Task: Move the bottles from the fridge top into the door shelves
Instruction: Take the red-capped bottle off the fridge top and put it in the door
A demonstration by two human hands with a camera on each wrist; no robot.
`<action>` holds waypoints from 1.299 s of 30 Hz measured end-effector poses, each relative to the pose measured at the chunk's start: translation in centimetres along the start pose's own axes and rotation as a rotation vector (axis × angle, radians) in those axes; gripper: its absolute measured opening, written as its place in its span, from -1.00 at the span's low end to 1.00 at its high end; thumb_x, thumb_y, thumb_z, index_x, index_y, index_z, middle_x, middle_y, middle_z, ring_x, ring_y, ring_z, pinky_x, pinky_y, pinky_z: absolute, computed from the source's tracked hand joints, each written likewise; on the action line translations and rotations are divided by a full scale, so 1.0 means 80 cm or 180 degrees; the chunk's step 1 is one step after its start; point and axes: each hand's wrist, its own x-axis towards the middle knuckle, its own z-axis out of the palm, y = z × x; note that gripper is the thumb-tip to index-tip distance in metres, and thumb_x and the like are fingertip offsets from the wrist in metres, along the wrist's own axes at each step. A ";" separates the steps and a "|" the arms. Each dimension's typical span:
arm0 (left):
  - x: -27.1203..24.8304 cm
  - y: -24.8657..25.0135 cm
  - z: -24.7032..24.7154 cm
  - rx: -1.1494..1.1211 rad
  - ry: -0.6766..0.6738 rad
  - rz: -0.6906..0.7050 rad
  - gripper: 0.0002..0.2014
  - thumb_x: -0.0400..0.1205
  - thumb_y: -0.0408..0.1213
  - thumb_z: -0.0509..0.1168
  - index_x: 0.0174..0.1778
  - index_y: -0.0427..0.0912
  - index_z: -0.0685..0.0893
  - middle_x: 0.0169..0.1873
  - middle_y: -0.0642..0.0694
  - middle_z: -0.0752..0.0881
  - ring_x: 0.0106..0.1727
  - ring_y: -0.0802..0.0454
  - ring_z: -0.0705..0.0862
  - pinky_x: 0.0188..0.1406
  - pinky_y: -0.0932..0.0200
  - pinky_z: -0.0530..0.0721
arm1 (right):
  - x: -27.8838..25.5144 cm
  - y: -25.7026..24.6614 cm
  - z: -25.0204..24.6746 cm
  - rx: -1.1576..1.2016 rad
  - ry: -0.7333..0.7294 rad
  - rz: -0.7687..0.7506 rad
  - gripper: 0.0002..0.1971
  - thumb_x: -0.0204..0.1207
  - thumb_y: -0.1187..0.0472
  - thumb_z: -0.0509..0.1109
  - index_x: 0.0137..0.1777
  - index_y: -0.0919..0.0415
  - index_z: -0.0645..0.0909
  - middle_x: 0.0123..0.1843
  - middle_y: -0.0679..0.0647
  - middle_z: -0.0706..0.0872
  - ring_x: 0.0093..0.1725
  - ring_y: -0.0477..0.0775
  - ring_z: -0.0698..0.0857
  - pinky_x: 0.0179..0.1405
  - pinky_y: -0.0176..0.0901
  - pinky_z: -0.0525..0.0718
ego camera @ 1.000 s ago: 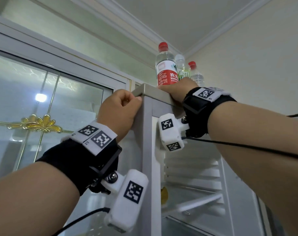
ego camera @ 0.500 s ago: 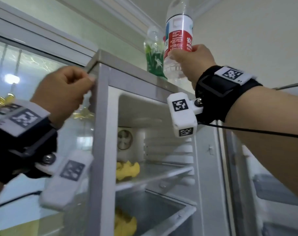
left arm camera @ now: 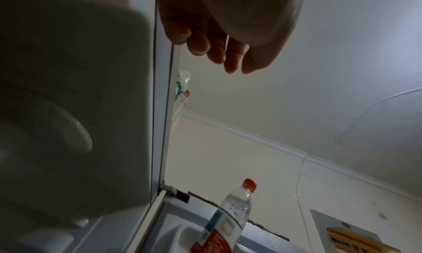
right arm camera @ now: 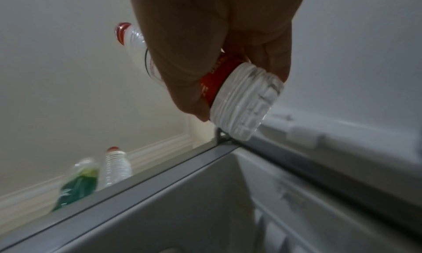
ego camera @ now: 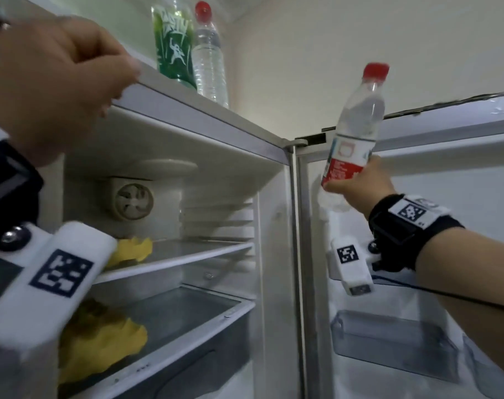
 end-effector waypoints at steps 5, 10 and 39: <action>-0.009 0.005 0.087 -0.0255 0.0120 -0.0146 -0.73 0.34 0.19 0.22 -0.40 0.09 0.64 -0.58 0.18 0.66 -0.56 0.11 0.52 -0.21 0.03 0.56 | -0.011 0.064 -0.012 -0.0691 0.0015 0.0437 -0.21 0.22 0.11 0.64 0.39 0.25 0.33 0.10 0.13 0.64 0.09 0.19 0.67 0.10 -0.04 0.65; -0.030 0.013 0.160 -0.0383 -0.0091 -0.0293 -0.74 0.48 -0.03 0.29 -0.40 -0.13 0.61 -0.61 0.03 0.58 -0.58 0.17 0.44 -0.43 0.28 0.47 | -0.014 0.093 -0.009 -0.0909 -0.0070 0.0559 -0.23 0.23 0.06 0.62 0.36 0.26 0.31 0.18 0.19 0.68 0.06 0.19 0.67 0.10 0.01 0.66; -0.055 -0.034 0.157 -0.0369 -0.0219 -0.0671 -0.80 0.48 -0.14 0.34 -0.46 -0.02 0.59 -0.68 0.13 0.52 -0.56 0.22 0.43 -0.41 0.29 0.46 | -0.001 -0.047 0.014 -0.0197 0.0740 -0.1101 -0.31 0.33 0.02 0.48 0.45 0.19 0.36 0.35 0.19 0.57 0.35 0.23 0.52 0.43 0.18 0.50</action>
